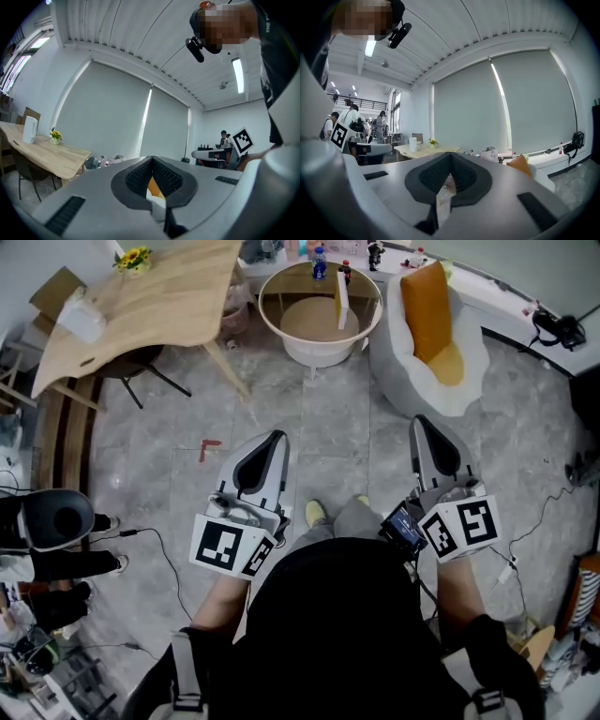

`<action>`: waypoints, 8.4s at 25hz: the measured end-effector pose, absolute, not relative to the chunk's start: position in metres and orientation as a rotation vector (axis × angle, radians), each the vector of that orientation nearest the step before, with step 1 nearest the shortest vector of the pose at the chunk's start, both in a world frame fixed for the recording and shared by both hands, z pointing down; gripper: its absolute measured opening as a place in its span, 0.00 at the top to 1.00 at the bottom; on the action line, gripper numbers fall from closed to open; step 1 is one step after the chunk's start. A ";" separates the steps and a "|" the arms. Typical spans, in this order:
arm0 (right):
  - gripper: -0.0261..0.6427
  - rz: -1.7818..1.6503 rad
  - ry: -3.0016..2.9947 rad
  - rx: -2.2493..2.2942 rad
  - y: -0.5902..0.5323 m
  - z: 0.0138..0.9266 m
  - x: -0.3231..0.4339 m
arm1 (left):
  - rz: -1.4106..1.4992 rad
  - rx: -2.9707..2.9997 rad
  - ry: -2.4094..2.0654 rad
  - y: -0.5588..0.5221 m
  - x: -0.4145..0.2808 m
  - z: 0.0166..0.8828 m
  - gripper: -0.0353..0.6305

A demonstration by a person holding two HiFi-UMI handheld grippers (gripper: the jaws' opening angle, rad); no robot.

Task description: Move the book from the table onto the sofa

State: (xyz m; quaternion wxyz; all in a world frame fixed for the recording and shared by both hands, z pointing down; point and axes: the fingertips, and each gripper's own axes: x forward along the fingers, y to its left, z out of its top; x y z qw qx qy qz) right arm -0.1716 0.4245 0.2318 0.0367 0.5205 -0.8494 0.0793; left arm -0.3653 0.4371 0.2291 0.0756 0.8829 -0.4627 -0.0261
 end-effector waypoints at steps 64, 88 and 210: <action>0.94 0.297 -2.670 1.490 0.141 0.267 -0.051 | 0.066 2.582 -1.393 0.157 -0.241 0.251 0.93; 0.94 0.264 -2.750 1.487 0.118 0.258 -0.015 | 0.080 2.647 -1.469 0.139 -0.206 0.220 0.93; 0.94 0.219 -2.481 1.556 -0.208 0.274 -0.117 | -0.013 2.585 -1.099 -0.224 -0.282 0.278 0.93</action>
